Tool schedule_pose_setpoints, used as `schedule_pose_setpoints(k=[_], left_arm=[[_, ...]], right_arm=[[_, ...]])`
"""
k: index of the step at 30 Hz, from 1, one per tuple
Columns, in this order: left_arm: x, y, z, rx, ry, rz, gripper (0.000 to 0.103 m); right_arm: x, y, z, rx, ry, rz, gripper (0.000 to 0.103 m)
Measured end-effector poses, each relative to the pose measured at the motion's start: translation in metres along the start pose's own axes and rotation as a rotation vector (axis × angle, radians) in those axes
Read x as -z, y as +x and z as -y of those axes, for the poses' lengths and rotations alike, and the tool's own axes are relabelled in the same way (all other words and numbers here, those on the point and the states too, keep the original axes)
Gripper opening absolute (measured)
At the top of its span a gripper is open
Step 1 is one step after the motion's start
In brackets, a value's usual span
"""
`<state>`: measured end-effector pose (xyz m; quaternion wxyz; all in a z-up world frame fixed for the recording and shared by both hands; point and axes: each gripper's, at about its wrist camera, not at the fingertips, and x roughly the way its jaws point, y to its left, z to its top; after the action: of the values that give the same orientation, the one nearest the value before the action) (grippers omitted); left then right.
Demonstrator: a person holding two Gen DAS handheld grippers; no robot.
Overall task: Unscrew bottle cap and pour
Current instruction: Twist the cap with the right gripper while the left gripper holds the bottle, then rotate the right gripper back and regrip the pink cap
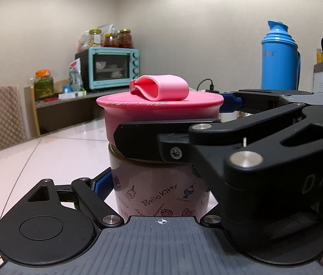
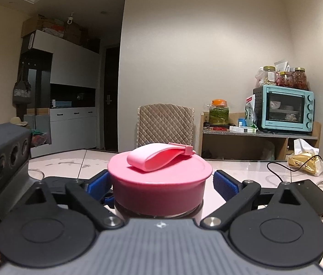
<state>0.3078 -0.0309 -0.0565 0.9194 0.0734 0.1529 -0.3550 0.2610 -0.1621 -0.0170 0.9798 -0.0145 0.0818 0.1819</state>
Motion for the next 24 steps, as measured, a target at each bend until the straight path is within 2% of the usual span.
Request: schedule_pose_setpoints(k=[8,15,20,24], left_arm=[[0.0,0.0,0.0,0.0,0.0,0.0,0.09],[0.0,0.0,0.0,0.0,0.0,0.0,0.09],[0.0,0.0,0.0,0.0,0.0,0.0,0.09],[0.0,0.0,0.0,0.0,0.0,0.0,0.09]], right_arm=[[-0.001,-0.001,-0.003,-0.009,0.001,-0.003,0.086],[-0.001,-0.001,-0.002,-0.026,-0.002,-0.005,0.085],[0.0,-0.001,0.006,-0.08,-0.017,-0.002,0.085],[0.0,-0.001,0.018,-0.157,-0.045,0.004,0.085]])
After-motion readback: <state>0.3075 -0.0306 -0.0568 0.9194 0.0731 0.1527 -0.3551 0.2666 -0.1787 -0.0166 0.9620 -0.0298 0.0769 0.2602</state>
